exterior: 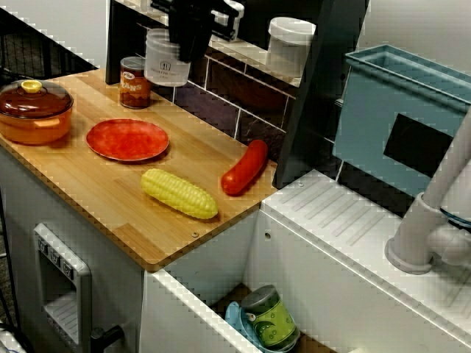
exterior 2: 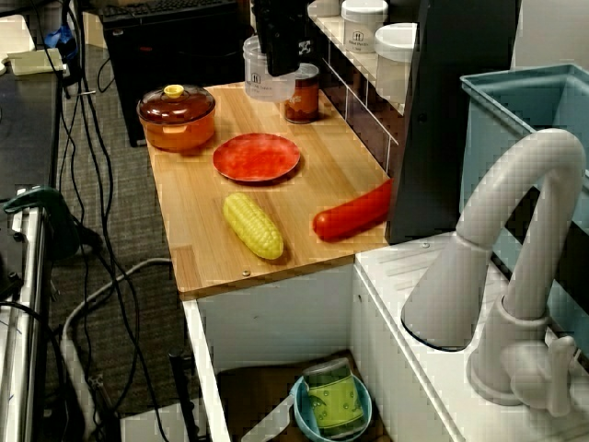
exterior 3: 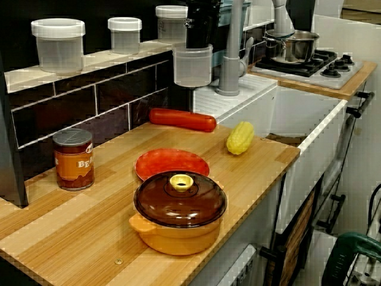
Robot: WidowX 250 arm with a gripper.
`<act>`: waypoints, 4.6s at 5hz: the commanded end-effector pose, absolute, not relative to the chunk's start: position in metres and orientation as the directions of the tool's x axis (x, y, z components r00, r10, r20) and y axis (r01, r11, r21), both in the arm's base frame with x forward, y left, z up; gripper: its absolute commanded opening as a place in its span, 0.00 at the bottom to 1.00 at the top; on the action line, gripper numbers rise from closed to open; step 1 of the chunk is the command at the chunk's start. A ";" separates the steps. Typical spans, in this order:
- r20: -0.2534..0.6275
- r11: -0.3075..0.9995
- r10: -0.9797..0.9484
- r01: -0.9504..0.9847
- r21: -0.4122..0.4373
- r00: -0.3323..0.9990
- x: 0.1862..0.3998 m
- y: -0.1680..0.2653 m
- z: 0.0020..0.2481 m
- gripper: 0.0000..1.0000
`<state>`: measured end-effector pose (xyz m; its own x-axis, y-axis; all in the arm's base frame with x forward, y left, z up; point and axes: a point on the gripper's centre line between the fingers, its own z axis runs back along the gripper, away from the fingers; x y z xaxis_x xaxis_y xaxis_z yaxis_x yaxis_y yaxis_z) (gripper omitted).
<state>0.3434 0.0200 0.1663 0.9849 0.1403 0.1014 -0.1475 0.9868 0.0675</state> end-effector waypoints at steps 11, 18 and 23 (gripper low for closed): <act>0.250 0.984 0.164 -0.177 0.027 0.954 0.410 0.095 0.238 0.00; 0.245 0.979 0.188 -0.202 0.033 0.951 0.430 0.095 0.228 0.00; 0.246 0.978 0.191 -0.204 0.030 0.950 0.425 0.093 0.228 1.00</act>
<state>0.4301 0.0897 0.2018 0.9640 0.1957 0.1801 -0.2026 0.9790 0.0207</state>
